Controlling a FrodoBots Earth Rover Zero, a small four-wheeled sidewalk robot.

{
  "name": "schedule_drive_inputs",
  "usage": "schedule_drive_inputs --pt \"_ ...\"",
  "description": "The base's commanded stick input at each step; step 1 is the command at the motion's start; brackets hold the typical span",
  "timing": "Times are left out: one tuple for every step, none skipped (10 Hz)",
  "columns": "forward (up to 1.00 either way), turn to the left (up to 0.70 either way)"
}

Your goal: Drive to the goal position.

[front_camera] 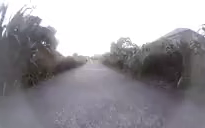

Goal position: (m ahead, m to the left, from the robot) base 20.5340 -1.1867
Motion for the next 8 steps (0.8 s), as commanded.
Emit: schedule_drive_inputs --pt "0.85 0.00" --pt "0.85 0.00" --pt "0.85 0.00" --pt "0.85 0.00" --pt "0.85 0.00" --pt "0.85 0.00" --pt "0.85 0.00" --pt "0.85 0.00"
